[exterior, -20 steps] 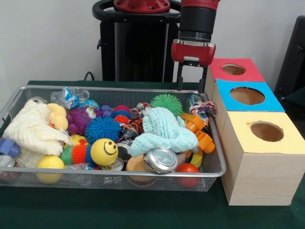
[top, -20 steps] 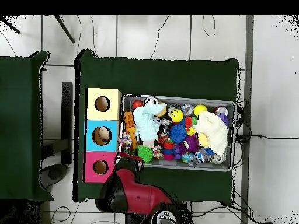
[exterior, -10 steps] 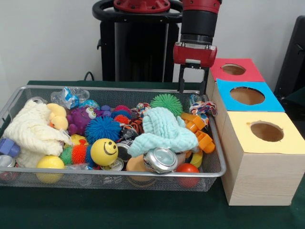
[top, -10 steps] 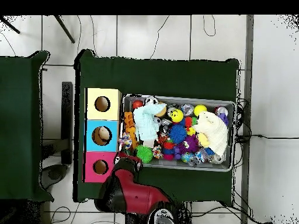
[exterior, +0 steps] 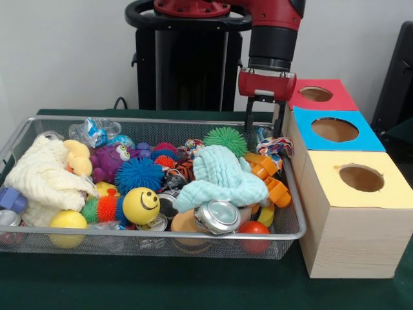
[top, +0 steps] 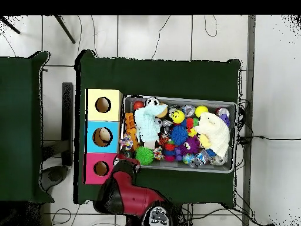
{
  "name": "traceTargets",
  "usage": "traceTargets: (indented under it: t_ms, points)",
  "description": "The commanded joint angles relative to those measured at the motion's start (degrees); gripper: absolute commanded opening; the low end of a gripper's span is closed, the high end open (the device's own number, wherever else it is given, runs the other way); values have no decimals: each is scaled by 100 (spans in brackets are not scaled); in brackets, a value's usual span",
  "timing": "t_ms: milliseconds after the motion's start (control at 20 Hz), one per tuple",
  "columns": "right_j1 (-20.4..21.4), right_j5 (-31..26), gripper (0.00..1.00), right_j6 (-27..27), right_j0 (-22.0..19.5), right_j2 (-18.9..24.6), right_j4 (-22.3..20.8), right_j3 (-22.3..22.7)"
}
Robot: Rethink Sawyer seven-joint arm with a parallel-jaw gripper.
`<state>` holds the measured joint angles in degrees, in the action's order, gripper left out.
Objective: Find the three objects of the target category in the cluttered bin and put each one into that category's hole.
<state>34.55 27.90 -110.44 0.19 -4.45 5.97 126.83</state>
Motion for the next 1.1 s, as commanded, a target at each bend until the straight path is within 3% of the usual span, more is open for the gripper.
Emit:
traceTargets:
  t_ms: [50,500,600,1100]
  points:
    - [25,200,100,-1291,100,180,489,-485]
    - [4,276,100,-1272,68,172,472,-570]
    - [190,161,100,-1227,-99,168,330,-544]
    - [-195,403,100,-1245,-98,201,327,-759]
